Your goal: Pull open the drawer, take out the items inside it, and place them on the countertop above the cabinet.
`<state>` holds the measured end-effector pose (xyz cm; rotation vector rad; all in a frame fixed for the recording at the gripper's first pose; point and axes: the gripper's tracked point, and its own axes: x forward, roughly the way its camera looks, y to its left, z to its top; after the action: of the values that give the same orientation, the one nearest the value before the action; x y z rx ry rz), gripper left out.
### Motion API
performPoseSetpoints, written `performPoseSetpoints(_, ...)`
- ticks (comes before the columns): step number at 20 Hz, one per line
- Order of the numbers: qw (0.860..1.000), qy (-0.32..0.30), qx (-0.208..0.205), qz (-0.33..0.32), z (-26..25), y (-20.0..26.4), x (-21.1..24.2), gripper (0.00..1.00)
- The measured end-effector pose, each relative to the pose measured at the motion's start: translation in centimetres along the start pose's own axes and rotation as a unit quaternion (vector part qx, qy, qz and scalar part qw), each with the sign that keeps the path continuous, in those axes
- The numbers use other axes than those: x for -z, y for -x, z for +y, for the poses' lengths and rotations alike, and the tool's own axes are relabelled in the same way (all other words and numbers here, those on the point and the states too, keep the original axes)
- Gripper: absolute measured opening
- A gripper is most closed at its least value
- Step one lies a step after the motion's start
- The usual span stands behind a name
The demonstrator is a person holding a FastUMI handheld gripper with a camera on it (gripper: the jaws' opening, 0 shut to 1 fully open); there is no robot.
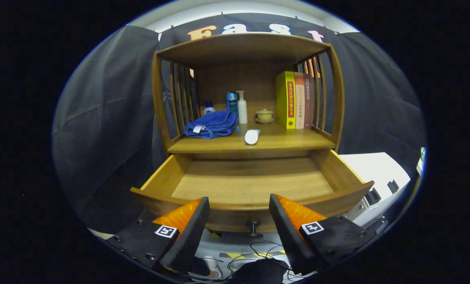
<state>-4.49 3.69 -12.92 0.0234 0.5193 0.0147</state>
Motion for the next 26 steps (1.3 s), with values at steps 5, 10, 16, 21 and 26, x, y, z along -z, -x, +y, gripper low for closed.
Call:
performPoseSetpoints(5,1.000,0.005,0.024,0.019,-1.4,-1.2,3.0,0.99)
performPoseSetpoints(10,0.999,-0.016,0.027,0.020,-1.7,-3.1,3.9,0.99)
performPoseSetpoints(16,0.999,-0.014,0.043,0.020,-2.0,-3.8,4.1,0.98)
performPoseSetpoints(21,0.999,-0.025,0.040,0.014,-1.9,-5.8,3.1,0.98)
performPoseSetpoints(26,0.999,-0.030,0.036,0.000,-2.4,-8.0,1.3,0.98)
